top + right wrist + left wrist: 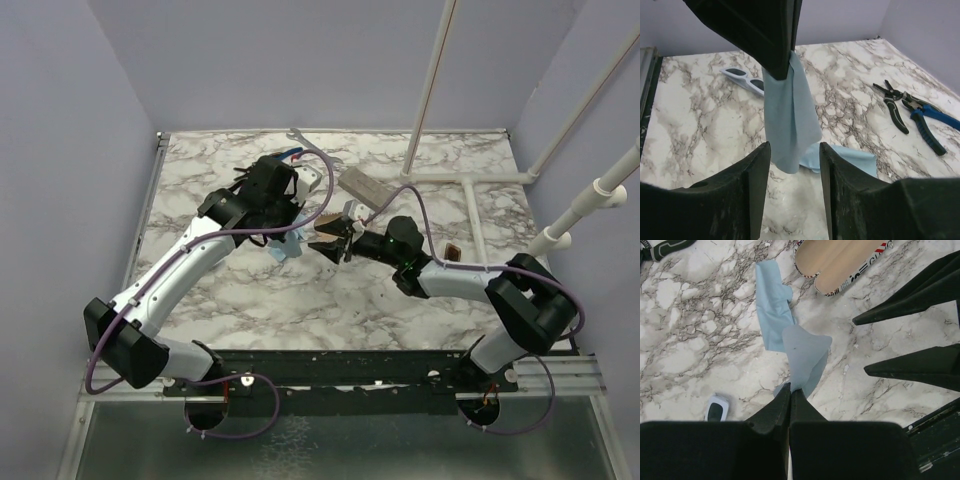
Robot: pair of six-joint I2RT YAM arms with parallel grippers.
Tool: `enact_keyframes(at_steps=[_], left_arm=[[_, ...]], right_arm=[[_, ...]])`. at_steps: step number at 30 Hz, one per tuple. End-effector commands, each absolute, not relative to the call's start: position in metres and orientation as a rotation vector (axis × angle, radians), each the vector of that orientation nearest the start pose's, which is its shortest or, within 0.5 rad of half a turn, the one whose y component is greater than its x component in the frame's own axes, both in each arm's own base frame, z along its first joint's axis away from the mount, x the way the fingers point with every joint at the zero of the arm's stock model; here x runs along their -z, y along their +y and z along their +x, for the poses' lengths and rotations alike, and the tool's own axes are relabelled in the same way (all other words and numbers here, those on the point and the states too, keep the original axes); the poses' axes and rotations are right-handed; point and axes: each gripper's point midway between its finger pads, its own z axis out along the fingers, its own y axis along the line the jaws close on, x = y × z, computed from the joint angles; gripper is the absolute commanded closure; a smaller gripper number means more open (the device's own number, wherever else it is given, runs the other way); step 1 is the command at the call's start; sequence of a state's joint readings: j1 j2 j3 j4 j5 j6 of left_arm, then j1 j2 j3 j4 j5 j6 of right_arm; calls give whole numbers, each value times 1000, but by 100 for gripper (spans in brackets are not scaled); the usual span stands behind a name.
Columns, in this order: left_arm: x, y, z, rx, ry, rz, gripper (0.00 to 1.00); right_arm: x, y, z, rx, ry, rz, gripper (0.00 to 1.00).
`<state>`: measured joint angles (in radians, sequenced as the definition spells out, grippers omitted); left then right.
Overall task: Organize the sunglasses
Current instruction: Adjust the glasses cleaning cloth at the center of the board.
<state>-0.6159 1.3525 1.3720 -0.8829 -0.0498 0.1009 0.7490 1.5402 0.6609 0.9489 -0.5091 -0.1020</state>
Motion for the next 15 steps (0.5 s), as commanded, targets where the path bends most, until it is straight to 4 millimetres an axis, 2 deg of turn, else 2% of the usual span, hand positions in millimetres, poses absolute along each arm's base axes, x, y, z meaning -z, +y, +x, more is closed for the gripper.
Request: enact_keyframes(at_steps=[1,5,11,15], left_arm=[[-230,-185,278,182,2330,776,100],[-231,-188,278,183,2321,788,100],[-233,-192,280,187,2310,804,100],[-234,-195,279,198,2304,816,100]], right_arm=[[-204,372,274,-892,1150,-1041,53],[-193,378,283,-870,1166,-1060,53],[-184,386,283,-915,1160,-1064,51],[-183,388,290,-903,1172,-1041,55]])
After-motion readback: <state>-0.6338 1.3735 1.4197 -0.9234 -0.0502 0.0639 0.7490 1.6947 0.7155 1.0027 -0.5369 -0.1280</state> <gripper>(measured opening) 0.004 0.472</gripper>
